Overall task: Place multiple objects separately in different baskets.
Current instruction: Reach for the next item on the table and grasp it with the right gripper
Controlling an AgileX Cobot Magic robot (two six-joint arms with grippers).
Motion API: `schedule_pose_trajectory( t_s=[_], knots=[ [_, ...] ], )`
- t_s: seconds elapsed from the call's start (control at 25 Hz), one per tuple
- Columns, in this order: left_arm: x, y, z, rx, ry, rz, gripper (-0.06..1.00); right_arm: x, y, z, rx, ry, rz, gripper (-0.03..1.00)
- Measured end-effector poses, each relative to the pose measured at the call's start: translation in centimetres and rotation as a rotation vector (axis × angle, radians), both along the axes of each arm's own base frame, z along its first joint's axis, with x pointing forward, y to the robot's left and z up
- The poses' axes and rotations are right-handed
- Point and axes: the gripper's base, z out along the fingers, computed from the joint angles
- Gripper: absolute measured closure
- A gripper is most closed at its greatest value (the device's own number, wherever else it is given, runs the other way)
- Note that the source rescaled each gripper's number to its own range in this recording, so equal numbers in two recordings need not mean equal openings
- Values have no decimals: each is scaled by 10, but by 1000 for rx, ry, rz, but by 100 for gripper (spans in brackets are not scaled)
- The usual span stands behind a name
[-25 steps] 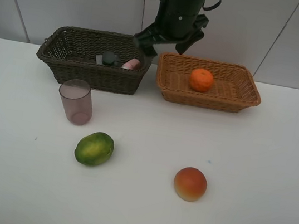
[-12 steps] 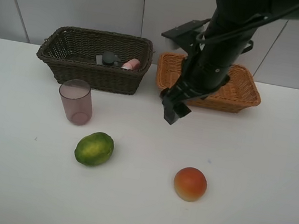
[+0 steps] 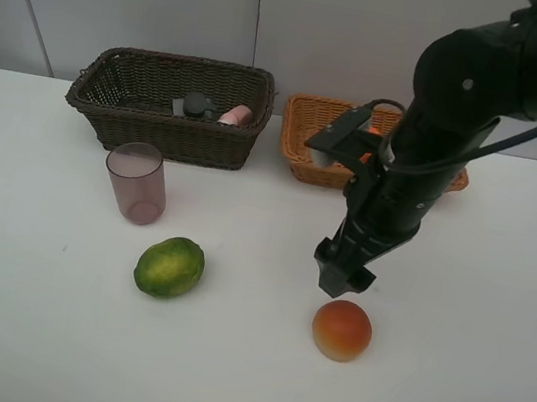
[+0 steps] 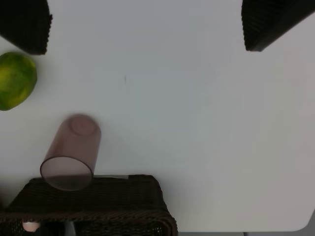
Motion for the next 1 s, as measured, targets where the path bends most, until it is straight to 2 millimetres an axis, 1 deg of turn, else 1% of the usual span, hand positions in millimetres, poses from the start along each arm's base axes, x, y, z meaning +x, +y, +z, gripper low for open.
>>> schedule_pose_trajectory(
  t_s=[0.2, 0.36, 0.44, 0.56, 0.72, 0.84, 1.0],
  knots=[
    [0, 0, 0, 0, 0, 0, -6, 3, 0, -3, 5, -51, 27, -2],
    [0, 0, 0, 0, 0, 0, -6, 3, -2, -3, -2, -58, 39, -2],
    [0, 0, 0, 0, 0, 0, -6, -1, -4, -9, -12, -44, 76, -2],
    [0, 0, 0, 0, 0, 0, -6, -13, -10, -24, -31, 10, 177, -2],
    [0, 0, 0, 0, 0, 0, -6, -25, -17, -41, -43, 28, 301, -2],
    [0, 0, 0, 0, 0, 0, -6, -25, -19, -45, -56, 9, 354, -2],
    [0, 0, 0, 0, 0, 0, -6, -22, -17, -44, -42, -40, 392, -2]
  ],
)
